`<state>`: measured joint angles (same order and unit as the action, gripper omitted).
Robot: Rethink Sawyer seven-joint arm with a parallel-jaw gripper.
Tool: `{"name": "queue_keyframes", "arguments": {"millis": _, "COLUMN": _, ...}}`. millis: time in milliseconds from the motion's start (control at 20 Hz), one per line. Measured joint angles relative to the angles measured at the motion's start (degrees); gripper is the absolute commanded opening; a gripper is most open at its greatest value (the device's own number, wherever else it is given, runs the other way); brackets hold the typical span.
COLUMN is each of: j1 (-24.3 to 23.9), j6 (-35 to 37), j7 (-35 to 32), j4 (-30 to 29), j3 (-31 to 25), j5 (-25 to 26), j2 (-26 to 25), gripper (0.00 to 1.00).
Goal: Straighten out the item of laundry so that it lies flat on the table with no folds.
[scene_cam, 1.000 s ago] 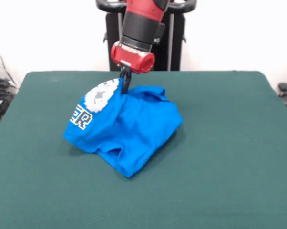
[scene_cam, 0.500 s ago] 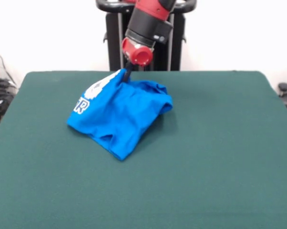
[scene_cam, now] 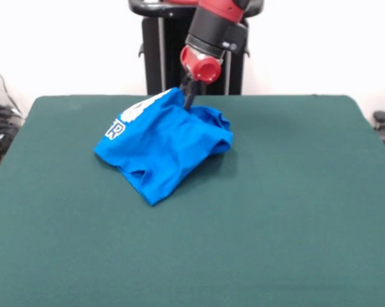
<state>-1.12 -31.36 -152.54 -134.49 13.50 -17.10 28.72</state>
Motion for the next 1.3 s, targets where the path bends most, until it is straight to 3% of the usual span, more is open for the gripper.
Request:
{"name": "queue_keyframes", "arguments": {"millis": 300, "j1": 1.67, "j6": 10.84, "j7": 0.01, "j4": 1.12, "j3": 2.13, "j5": 0.18, "j2": 6.18, "gripper": 1.00}}
{"name": "queue_keyframes", "arguments": {"millis": 450, "j1": 3.51, "j6": 21.57, "j7": 0.02, "j4": 4.23, "j3": 5.15, "j5": 1.45, "j2": 10.57, "gripper": 1.00}}
{"name": "queue_keyframes", "arguments": {"millis": 750, "j1": 3.99, "j6": 33.98, "j7": 0.02, "j4": 11.44, "j3": 7.94, "j5": 6.46, "j2": 16.20, "gripper": 1.00}}
{"name": "queue_keyframes", "arguments": {"millis": 950, "j1": 3.35, "j6": 33.65, "j7": 0.02, "j4": 14.14, "j3": 7.94, "j5": 8.45, "j2": 16.66, "gripper": 1.00}}
{"name": "queue_keyframes", "arguments": {"millis": 1300, "j1": 0.24, "j6": 25.64, "j7": 0.02, "j4": 19.72, "j3": 7.50, "j5": 13.75, "j2": 12.48, "gripper": 1.00}}
